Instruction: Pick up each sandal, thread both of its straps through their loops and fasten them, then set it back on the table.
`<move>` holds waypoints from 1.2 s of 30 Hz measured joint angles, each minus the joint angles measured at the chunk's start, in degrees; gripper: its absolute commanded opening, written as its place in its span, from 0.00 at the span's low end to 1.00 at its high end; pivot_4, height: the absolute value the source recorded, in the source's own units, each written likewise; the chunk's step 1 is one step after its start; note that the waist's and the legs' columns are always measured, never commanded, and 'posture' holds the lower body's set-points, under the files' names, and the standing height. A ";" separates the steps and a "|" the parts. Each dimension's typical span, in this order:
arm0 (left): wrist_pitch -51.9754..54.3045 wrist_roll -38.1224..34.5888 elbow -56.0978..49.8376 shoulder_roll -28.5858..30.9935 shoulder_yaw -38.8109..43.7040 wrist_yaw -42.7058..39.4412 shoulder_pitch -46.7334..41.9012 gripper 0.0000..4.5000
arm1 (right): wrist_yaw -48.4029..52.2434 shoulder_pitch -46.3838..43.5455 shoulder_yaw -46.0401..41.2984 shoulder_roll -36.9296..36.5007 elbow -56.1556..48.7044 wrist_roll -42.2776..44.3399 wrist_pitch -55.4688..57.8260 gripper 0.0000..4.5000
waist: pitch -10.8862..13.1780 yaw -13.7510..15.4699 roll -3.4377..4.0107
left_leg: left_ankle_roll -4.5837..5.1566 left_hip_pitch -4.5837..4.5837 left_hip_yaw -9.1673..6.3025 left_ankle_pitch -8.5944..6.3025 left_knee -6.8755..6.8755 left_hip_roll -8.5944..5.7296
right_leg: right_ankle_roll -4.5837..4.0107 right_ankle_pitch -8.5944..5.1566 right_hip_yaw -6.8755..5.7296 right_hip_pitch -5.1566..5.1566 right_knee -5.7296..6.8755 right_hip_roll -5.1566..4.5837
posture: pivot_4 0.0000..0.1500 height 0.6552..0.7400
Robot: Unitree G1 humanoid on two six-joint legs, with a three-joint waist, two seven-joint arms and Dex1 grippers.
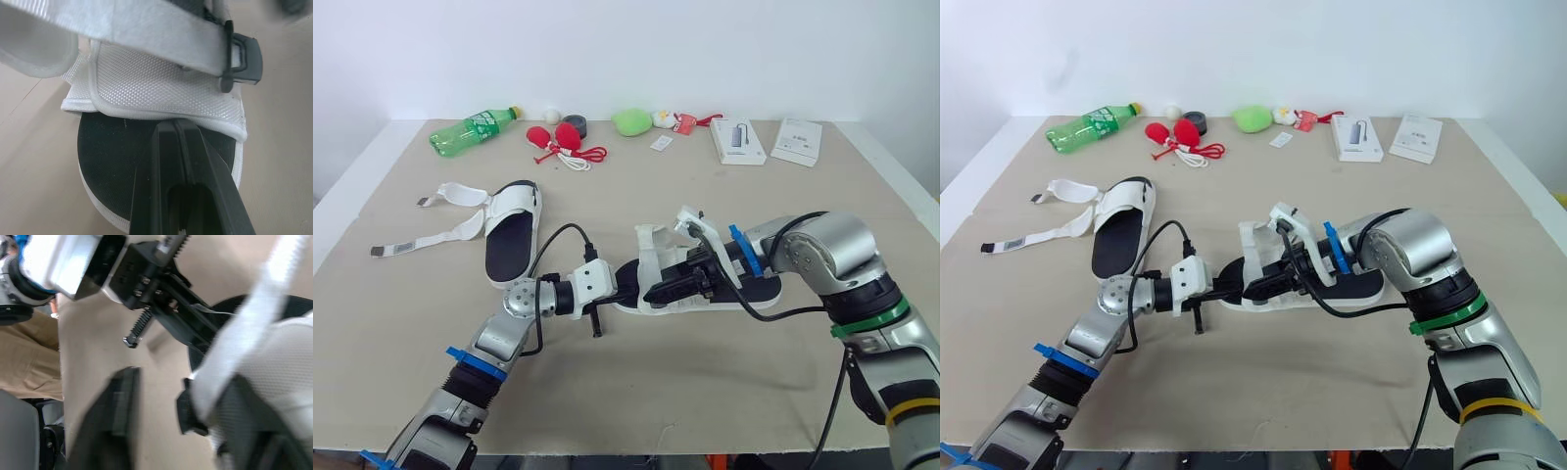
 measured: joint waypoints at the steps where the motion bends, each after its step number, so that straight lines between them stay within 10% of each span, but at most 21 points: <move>1: -0.01 0.00 0.07 0.01 0.01 0.00 -0.04 0.00 | -0.22 -0.12 -0.20 0.31 0.30 0.02 0.09 0.58 | 0.00 -0.01 0.00 | 0.00 0.00 0.00 0.00 0.00 0.00 | -0.01 0.01 0.00 0.00 0.00 0.00 | 1.00 1.00; 9: -0.08 0.10 0.41 0.03 0.00 -0.18 -0.34 0.00 | -3.80 -7.10 -4.06 4.85 10.45 -1.60 -0.20 0.58 | 0.00 -0.06 0.00 | 0.01 -0.01 0.01 0.01 0.00 0.00 | -0.03 0.10 0.00 -0.04 -0.02 0.00 | 1.00 1.00; 18: -0.12 0.10 0.19 -0.07 -0.04 0.03 -0.09 0.00 | -5.17 -2.46 -5.46 4.75 6.69 -0.79 2.90 0.01 | -0.01 0.05 -0.01 | 0.01 -0.08 -0.02 0.01 0.00 0.00 | 0.01 0.08 -0.01 -0.04 -0.03 0.00 | 1.00 1.00; 28: -0.10 0.14 0.20 -0.06 0.00 -0.02 -0.09 0.00 | -6.78 4.72 -6.54 2.58 -3.08 0.79 3.75 0.01 | -0.01 -0.05 -0.01 | 0.00 -0.06 0.00 0.01 0.00 0.00 | 0.00 0.09 0.01 -0.05 -0.07 0.00 | 1.00 1.00; 36: -0.09 0.20 0.25 -0.23 0.00 -0.08 -0.14 0.00 | -2.52 4.87 -6.09 -0.12 -3.67 1.37 0.33 0.57 | -0.01 -0.01 -0.01 | 0.00 -0.07 0.01 0.01 0.01 0.00 | 0.01 0.08 0.01 -0.04 -0.07 -0.01 | 1.00 1.00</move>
